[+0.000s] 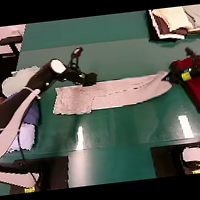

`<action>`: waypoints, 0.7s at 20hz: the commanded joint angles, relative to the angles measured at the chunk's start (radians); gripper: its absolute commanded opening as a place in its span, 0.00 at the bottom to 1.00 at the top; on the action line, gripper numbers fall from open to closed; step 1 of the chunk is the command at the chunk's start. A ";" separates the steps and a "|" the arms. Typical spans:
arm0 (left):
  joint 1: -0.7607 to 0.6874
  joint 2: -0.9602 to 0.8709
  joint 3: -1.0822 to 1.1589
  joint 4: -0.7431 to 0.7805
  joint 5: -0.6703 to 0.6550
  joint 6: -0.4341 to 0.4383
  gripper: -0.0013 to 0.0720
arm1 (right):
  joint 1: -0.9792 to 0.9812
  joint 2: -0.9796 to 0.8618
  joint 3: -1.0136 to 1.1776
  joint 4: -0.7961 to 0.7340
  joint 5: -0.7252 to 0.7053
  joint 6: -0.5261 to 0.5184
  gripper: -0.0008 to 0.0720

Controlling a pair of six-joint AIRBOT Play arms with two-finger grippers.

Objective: Fold the shirts.

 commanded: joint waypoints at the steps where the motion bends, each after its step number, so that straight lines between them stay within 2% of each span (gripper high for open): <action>1: -0.074 -0.098 0.068 -0.027 0.002 -0.004 0.04 | 0.091 0.107 0.132 0.014 0.033 0.053 0.02; 3: -0.111 -0.148 0.098 -0.030 0.002 -0.031 0.04 | 0.174 0.153 0.211 0.015 0.033 0.068 0.02; 7: -0.164 -0.211 0.171 -0.050 -0.003 -0.030 0.04 | 0.334 0.174 0.349 0.015 0.033 0.121 0.02; 14: -0.176 -0.223 0.194 -0.002 -0.008 -0.031 0.04 | 0.523 0.175 0.410 0.022 0.006 0.145 0.02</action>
